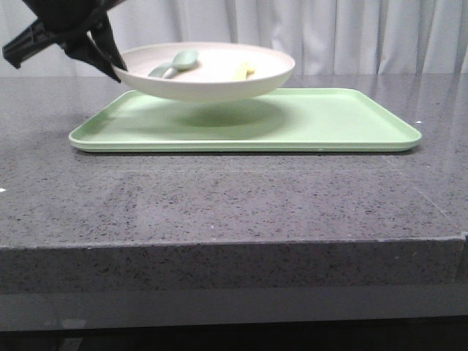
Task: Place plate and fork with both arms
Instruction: 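Lift the plate with the left gripper and lower it onto the tray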
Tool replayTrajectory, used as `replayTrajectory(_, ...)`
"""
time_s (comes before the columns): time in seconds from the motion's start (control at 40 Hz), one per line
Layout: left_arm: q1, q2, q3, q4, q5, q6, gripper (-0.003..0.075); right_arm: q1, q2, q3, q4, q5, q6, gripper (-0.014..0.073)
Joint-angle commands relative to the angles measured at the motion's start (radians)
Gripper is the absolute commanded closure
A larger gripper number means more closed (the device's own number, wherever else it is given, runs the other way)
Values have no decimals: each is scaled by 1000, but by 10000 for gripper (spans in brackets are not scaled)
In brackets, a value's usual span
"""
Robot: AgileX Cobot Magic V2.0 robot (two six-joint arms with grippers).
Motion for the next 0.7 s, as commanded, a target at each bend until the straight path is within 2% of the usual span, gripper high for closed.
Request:
replayTrajectory(0.0,-8,-34,-32,-17,-92,-29,738,-4,19,-26,1,-72,-6,56)
replayTrajectory(0.325,-8,22,-32,-7,-65,-76,736,-4,19,-26,1,-74,-6,56)
replayTrajectory(0.4,-8,22,-32,11,-61,-76,715,-4,19,-26,1,-74,-6,56)
replayTrajectory(0.524,-8,22,-32,13,-61,-76,605,-4,19,-26,1,-74,-6,56)
replayTrajectory(0.674,-8,22,-32,4,-42,-71,407,-4,19,-26,1,-74,-6,56)
